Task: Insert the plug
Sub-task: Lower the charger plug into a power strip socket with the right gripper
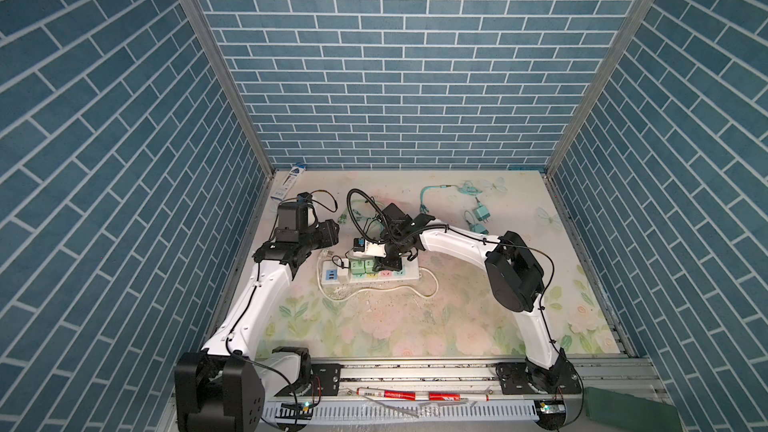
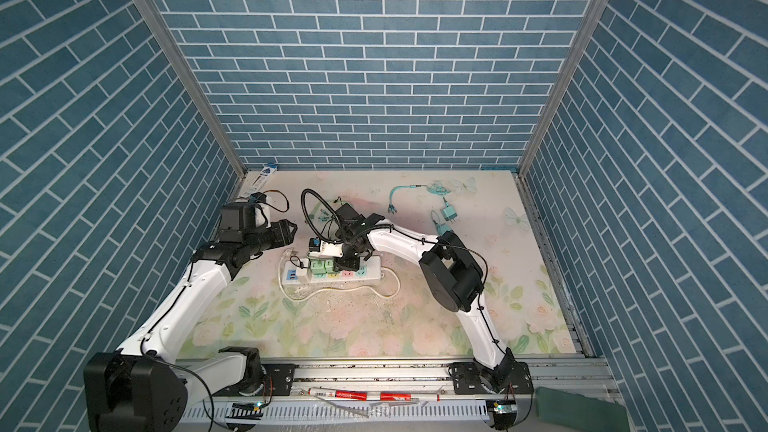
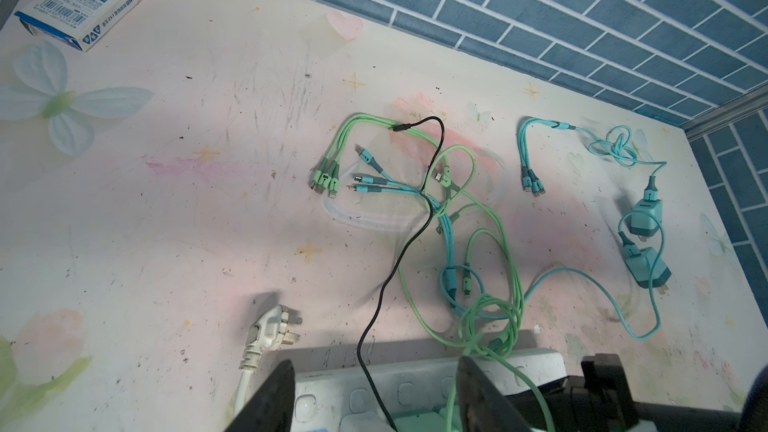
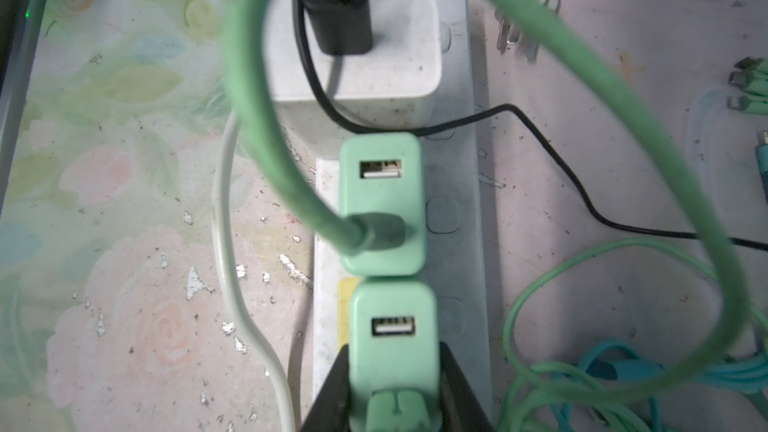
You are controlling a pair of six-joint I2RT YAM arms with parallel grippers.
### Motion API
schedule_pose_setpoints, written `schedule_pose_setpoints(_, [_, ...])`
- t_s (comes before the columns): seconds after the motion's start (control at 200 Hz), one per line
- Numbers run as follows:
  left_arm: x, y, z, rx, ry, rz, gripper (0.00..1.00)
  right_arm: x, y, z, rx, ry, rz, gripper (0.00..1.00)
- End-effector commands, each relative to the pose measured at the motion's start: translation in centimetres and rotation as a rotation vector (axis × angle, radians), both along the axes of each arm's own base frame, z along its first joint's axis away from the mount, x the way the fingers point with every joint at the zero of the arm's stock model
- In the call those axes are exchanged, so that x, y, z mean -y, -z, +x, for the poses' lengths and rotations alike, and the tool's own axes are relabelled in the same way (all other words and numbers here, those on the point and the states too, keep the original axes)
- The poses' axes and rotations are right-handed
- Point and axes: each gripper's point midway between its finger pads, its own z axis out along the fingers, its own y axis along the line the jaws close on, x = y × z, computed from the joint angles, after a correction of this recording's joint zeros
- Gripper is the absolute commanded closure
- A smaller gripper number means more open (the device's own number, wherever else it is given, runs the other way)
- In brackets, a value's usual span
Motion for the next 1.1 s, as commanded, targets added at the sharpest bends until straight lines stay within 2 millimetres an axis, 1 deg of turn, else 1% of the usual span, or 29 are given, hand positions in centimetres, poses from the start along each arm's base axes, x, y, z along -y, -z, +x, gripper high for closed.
schedule_pose_setpoints(0.0, [-0.1, -0.6, 0.0, 0.017, 0.002, -0.007, 0.37, 2.1, 6.3, -3.2, -0.1, -0.031, -0.157, 1.0])
schedule_pose_setpoints(0.05, [0.0, -0.6, -0.1, 0.018, 0.002, -0.01, 0.37, 1.9, 5.8, -2.9, -0.099, -0.01, -0.153, 1.0])
schedule_pose_setpoints(0.11, [0.0, -0.6, -0.1, 0.02, 0.003, -0.012, 0.37, 1.7, 4.9, -2.9, -0.109, -0.007, -0.142, 1.0])
schedule_pose_setpoints(0.16, [0.1, -0.7, -0.1, 0.025, 0.006, -0.017, 0.37, 1.5, 4.2, -2.9, -0.109, 0.0, -0.131, 0.92])
schedule_pose_setpoints(0.21, [0.0, -0.7, -0.2, 0.028, 0.001, -0.02, 0.37, 1.3, 3.5, -2.8, -0.106, 0.002, -0.116, 0.87])
schedule_pose_setpoints(0.32, [0.0, -0.7, -0.2, 0.033, -0.004, -0.026, 0.36, 1.0, 2.9, -2.4, -0.102, 0.015, -0.104, 0.79])
schedule_pose_setpoints(0.33, [0.0, -0.7, -0.2, 0.031, -0.005, -0.026, 0.36, 0.8, 1.7, -2.3, -0.088, 0.015, -0.084, 0.78])
schedule_pose_setpoints(0.345, [0.0, -0.7, -0.2, 0.031, -0.007, -0.027, 0.36, 0.7, 1.2, -2.2, -0.084, 0.017, -0.073, 0.77])
schedule_pose_setpoints(0.415, [-0.1, -0.5, -0.3, 0.025, -0.013, -0.025, 0.35, 0.3, 0.4, -2.2, -0.086, 0.019, -0.05, 0.71])
schedule_pose_setpoints(0.465, [-0.1, -0.4, -0.4, 0.019, -0.017, -0.026, 0.33, 0.1, -0.2, -2.1, -0.084, 0.024, -0.033, 0.68])
schedule_pose_setpoints(0.545, [-0.2, -0.5, -0.4, 0.018, -0.022, -0.03, 0.33, -0.3, -0.8, -1.8, -0.077, 0.03, -0.013, 0.63])
schedule_pose_setpoints(0.57, [-0.2, -0.5, -0.4, 0.019, -0.027, -0.031, 0.31, -0.3, -0.9, -1.8, -0.079, 0.033, -0.01, 0.61])
schedule_pose_setpoints(0.66, [-1.1, -0.2, -0.5, -0.004, -0.089, -0.023, 0.22, -0.5, -1.7, -1.6, -0.076, 0.04, -0.004, 0.58])
schedule_pose_setpoints(0.78, [-1.1, 0.0, -0.6, -0.008, -0.084, -0.013, 0.21, -0.8, -2.7, -1.7, -0.087, 0.045, 0.024, 0.57])
schedule_pose_setpoints(0.81, [-1.1, 0.1, -0.6, -0.008, -0.085, -0.016, 0.19, -0.7, -2.9, -1.7, -0.096, 0.05, 0.028, 0.55])
schedule_pose_setpoints(0.875, [-1.2, 0.0, -0.6, 0.004, -0.089, -0.019, 0.16, -0.7, -3.6, -1.8, -0.121, 0.058, 0.04, 0.54])
schedule_pose_setpoints(0.915, [-1.1, -0.1, -0.6, 0.009, -0.086, -0.02, 0.15, -0.4, -3.8, -1.8, -0.139, 0.071, 0.043, 0.52])
schedule_pose_setpoints(1.01, [-1.1, -0.3, -0.6, 0.013, -0.09, -0.028, 0.08, 0.3, -4.2, -1.9, -0.191, 0.102, 0.046, 0.52])
schedule_pose_setpoints(1.095, [-0.8, -0.4, -0.5, 0.008, -0.08, -0.036, 0.07, 1.1, -4.4, -2.1, -0.246, 0.127, 0.054, 0.52])
